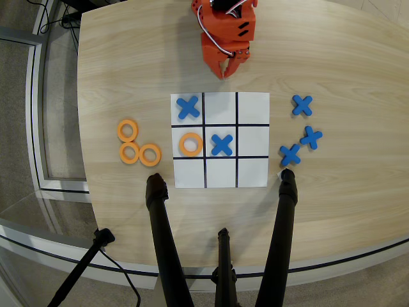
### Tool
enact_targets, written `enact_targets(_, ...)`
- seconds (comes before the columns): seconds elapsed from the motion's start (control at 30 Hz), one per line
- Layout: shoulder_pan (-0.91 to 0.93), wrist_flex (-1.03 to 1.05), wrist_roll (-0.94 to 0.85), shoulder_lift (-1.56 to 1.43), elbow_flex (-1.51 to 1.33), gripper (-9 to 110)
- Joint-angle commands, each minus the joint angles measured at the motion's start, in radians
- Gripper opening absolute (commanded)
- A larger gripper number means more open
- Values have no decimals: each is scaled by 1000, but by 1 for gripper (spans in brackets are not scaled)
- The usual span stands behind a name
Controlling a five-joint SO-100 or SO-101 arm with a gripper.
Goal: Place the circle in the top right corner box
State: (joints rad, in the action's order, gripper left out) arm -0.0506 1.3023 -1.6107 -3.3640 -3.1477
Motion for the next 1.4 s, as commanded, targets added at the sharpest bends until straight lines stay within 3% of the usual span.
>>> enact_targets(0.0, 14, 84, 35, 38, 80, 4)
enact_targets(0.37, 25, 87, 31, 75, 123, 4)
enact_targets(0.6, 160, -29, 29, 627, 618, 11)
enact_targets(0.93, 387, -393, 20, 1413, 1077, 15)
enact_targets(1.37, 552, -423, -5, 1887, 1496, 18)
